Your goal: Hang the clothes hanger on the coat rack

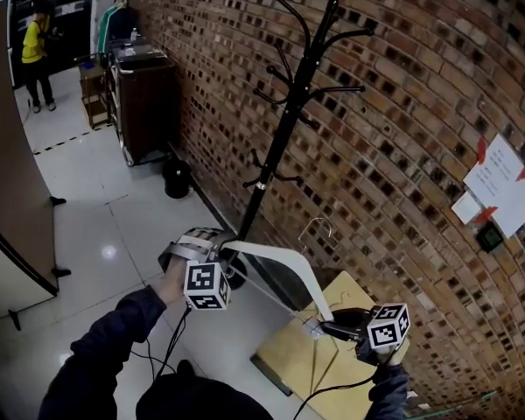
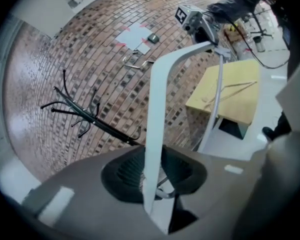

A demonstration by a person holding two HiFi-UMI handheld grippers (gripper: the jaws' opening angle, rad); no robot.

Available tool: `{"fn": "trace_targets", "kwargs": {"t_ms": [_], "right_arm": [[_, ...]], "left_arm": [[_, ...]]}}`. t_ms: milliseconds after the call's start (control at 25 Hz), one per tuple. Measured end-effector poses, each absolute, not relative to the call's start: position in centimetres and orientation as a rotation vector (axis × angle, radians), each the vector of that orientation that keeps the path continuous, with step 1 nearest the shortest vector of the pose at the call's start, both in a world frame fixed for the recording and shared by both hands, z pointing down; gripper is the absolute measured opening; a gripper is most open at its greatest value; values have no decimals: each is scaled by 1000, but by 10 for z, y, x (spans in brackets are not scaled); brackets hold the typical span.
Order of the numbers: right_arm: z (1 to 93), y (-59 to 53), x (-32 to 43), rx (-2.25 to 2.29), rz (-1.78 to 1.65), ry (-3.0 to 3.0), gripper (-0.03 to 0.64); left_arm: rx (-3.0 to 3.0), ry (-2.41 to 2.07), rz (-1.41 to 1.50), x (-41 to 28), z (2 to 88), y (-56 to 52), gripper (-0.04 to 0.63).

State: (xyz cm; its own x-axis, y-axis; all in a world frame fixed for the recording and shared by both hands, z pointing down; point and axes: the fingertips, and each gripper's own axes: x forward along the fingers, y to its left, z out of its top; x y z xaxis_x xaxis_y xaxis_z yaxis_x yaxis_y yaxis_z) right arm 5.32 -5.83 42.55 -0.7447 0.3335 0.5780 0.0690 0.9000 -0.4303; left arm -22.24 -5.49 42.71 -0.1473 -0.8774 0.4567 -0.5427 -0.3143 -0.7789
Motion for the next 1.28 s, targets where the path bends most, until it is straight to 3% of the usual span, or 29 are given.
{"fn": "trace_targets", "kwargs": {"t_ms": [280, 800, 1280], "right_arm": [[380, -64, -61, -358, 370, -2386, 127], [354, -115, -203, -388, 150, -2393, 127], [352, -246, -222, -195, 152, -2451, 126]], "left_arm": [[-1686, 1720, -1426, -336, 379, -34, 110], [-1534, 1831, -1366, -474, 346, -60, 109], [-1547, 1669, -1350, -497, 324, -222, 109]]}}
